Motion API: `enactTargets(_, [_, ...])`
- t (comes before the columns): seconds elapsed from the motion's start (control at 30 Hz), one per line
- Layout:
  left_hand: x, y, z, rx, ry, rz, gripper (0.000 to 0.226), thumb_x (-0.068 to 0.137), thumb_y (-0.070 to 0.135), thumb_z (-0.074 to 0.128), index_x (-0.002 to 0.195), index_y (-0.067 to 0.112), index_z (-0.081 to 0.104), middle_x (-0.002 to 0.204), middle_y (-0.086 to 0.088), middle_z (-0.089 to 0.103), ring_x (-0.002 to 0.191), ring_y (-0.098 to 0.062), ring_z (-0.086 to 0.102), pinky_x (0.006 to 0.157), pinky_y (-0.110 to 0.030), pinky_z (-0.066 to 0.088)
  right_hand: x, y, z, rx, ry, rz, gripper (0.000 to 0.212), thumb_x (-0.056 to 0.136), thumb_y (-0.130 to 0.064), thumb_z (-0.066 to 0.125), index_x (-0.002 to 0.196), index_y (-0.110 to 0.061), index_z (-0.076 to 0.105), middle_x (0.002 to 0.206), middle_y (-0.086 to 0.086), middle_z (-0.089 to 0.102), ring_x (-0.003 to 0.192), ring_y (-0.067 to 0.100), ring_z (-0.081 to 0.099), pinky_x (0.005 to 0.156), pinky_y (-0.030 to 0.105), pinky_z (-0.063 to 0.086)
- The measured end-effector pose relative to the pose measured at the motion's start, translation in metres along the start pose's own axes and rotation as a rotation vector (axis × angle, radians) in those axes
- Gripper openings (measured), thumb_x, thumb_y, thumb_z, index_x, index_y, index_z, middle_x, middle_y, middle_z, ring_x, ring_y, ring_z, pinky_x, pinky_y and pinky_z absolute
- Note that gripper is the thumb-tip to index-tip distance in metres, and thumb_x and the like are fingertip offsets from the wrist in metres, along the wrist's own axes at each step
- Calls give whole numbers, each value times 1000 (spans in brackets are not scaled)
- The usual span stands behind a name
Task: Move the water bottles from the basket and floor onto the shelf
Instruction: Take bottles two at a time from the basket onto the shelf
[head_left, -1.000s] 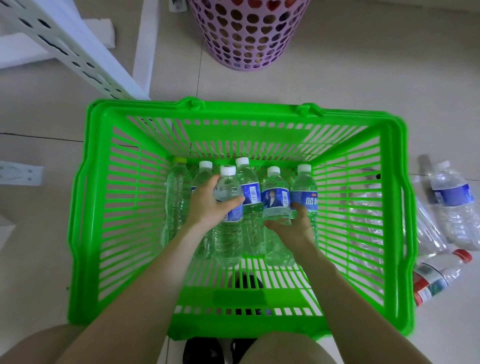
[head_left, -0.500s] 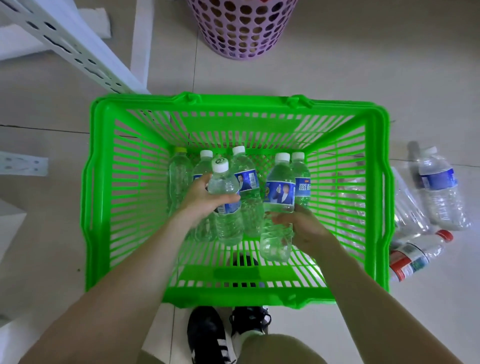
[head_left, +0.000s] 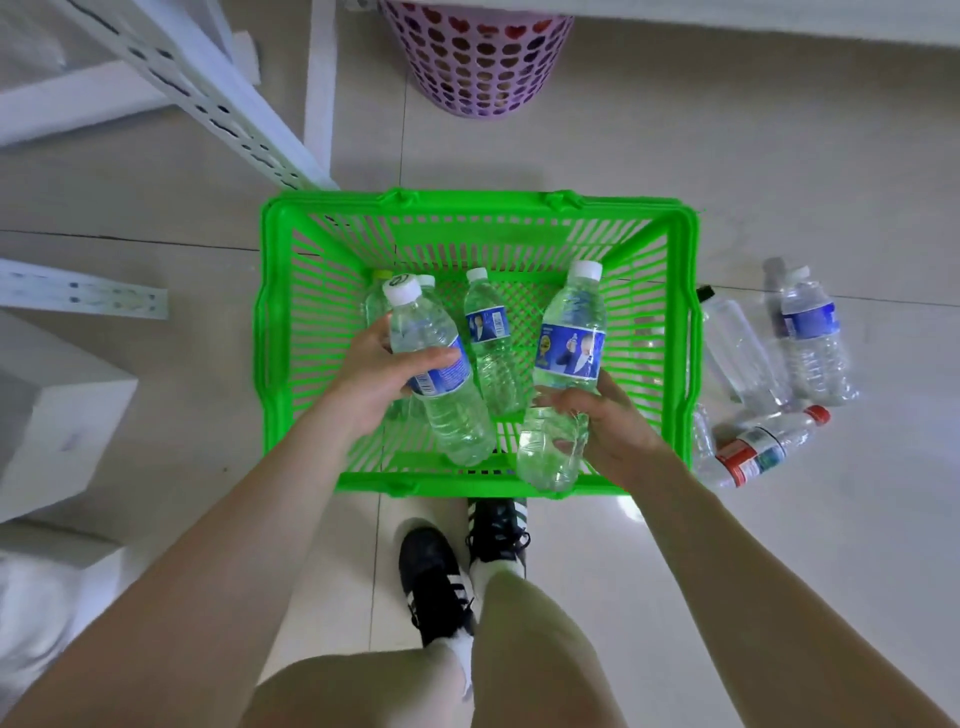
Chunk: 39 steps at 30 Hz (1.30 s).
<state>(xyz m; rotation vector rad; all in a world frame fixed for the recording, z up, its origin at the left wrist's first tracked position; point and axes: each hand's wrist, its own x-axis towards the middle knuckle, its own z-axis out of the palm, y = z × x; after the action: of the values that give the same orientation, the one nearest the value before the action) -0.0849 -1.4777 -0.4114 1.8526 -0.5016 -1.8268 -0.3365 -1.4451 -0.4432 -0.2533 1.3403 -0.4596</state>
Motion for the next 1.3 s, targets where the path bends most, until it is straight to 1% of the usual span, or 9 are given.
enactTargets(0.23, [-81,38,2,-53,-16,24,58,50,14,86,101,22,60,87,6,76,80,-12,73,75,-40,59,-85,-32,25,22,-17,-16,65,51,-16,76,113,-27,60,119,14,66,102,27,60,77,40,39])
enactTargets(0.4, [-148,66,1,-101,29,4,78,46,8,90,111,23,51,97,3,72,78,-10,73,61,-32,58,-155,-51,35,20,5,-23,62,58,-12,76,117,-23,59,117,9,68,110,28,61,75,38,45])
enactTargets(0.57, [-219,97,6,-70,49,16,85,43,14,91,118,15,51,97,0,72,77,-12,72,69,-34,57,-224,-63,45,4,3,-71,70,49,-22,85,115,-30,61,115,1,71,114,27,61,90,49,38])
enactTargets(0.67, [-259,112,8,-32,49,38,86,44,19,89,122,7,55,96,-2,73,76,-14,73,62,-29,57,-266,-69,51,-6,-15,-152,70,54,-19,84,120,-24,60,114,3,70,106,25,63,80,42,44])
enactTargets(0.8, [-316,124,13,-9,68,105,71,50,13,89,114,7,58,99,-8,73,76,-17,72,69,-34,60,-322,-69,57,67,-46,-285,69,60,-4,77,126,-10,56,109,11,69,100,27,66,83,40,49])
enactTargets(0.97, [-392,134,16,47,66,199,81,32,28,93,106,12,63,98,-9,76,88,-26,74,83,-53,58,-392,-68,65,70,-70,-368,64,60,-3,77,121,-13,60,106,8,70,98,25,66,81,39,48])
enactTargets(1.07, [-433,140,23,51,80,230,82,28,32,90,103,12,63,94,-5,76,85,-23,74,83,-50,58,-429,-72,64,72,-68,-404,63,59,-2,77,119,-11,60,104,9,69,94,26,66,74,38,50])
enactTargets(1.2, [-478,152,40,32,96,279,60,40,20,89,94,16,62,87,0,75,80,-18,73,84,-48,59,-475,-86,60,51,-77,-444,62,58,-4,77,117,-11,61,100,8,69,90,24,65,68,34,50])
enactTargets(1.3, [-504,165,55,7,98,319,69,33,25,91,95,16,63,89,-3,75,83,-21,73,82,-48,59,-505,-105,53,22,-95,-471,59,62,-2,79,117,-12,62,98,5,69,90,24,64,70,34,46])
